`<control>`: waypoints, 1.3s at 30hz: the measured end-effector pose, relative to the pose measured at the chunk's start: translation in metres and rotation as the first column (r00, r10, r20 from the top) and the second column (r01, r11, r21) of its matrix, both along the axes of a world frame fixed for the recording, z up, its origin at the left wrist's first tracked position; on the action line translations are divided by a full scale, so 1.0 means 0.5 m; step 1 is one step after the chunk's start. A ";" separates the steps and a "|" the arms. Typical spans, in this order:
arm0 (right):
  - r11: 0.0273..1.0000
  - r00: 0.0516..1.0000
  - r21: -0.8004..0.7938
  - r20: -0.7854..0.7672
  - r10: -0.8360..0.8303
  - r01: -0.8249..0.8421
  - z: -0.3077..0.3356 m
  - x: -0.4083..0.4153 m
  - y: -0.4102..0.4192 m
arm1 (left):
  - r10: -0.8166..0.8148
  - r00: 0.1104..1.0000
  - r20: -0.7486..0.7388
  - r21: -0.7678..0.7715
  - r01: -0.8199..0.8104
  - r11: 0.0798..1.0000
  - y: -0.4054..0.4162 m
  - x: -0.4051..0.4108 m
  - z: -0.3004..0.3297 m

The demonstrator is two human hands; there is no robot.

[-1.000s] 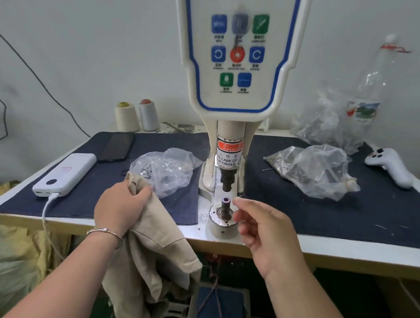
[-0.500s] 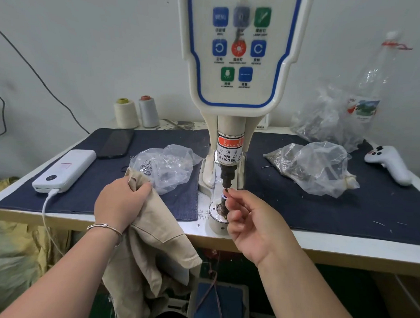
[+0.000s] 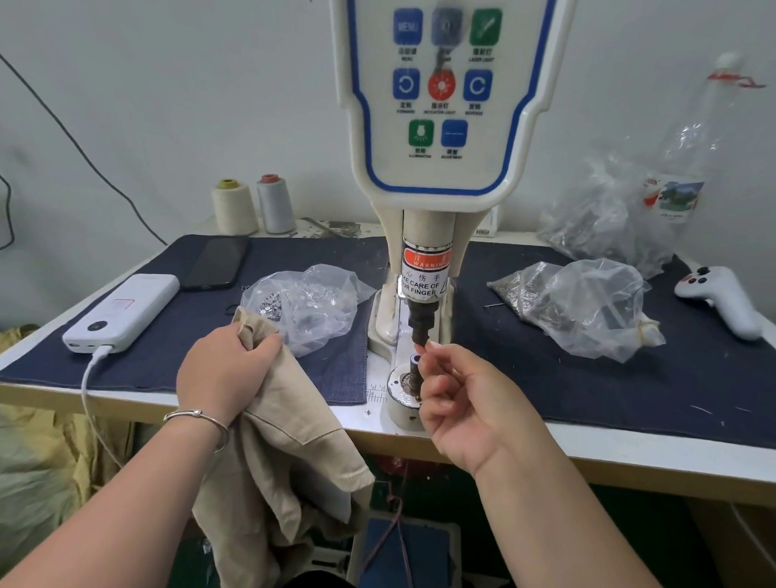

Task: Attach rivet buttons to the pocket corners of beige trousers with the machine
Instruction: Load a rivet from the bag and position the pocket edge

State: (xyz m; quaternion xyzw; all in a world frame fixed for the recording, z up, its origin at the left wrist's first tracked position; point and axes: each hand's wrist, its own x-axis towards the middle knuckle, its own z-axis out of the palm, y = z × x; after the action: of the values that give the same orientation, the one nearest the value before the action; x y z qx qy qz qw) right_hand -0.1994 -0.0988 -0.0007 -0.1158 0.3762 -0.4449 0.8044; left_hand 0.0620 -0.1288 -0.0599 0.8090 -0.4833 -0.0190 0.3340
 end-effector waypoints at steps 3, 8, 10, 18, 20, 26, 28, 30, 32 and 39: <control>1.000 1.000 0.013 0.002 -0.005 0.005 0.003 0.001 -0.001 | 0.004 1.000 -0.004 0.000 -0.004 1.000 0.001 -0.001 0.001; 0.999 0.999 0.020 -0.020 -0.033 0.033 0.007 0.003 0.000 | 0.006 1.000 -0.009 -0.003 -0.006 1.000 0.000 -0.001 0.001; 0.999 0.998 0.018 -0.038 -0.043 0.044 0.008 0.003 -0.001 | 0.004 1.000 -0.008 -0.001 -0.004 1.000 0.001 -0.002 0.002; 0.999 0.995 -0.014 -0.084 -0.043 0.042 0.009 0.002 0.002 | -0.008 1.000 0.000 0.016 0.008 1.000 0.002 -0.001 0.003; 0.999 0.995 -0.024 -0.089 -0.046 0.044 0.009 0.002 0.001 | -0.008 1.000 -0.001 0.015 0.008 1.000 0.002 0.000 0.003; 0.999 0.995 -0.031 -0.087 -0.038 0.036 0.005 0.000 -0.001 | 0.009 1.000 0.003 0.020 -0.009 1.000 0.002 -0.003 0.005; 0.999 0.996 -0.034 -0.082 -0.040 0.038 0.004 -0.001 0.000 | 0.011 1.000 0.003 0.021 -0.011 1.000 0.001 -0.003 0.005; 0.999 0.997 -0.039 -0.071 -0.040 0.037 0.002 -0.003 0.001 | 0.010 1.000 0.003 0.019 -0.010 1.000 0.001 -0.003 0.005; 0.999 0.997 -0.042 -0.063 -0.037 0.034 0.000 -0.004 0.002 | 0.009 1.000 0.000 0.017 -0.009 1.000 0.001 -0.003 0.005; 0.999 1.000 -0.026 0.009 -0.027 0.027 0.002 -0.007 0.002 | 0.000 1.000 0.000 0.016 0.000 1.000 0.001 -0.002 0.003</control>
State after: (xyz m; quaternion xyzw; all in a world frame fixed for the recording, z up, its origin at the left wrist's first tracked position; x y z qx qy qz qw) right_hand -0.2030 -0.0978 0.0001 -0.1192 0.3682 -0.4612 0.7984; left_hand 0.0612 -0.1283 -0.0584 0.8117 -0.4829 -0.0229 0.3276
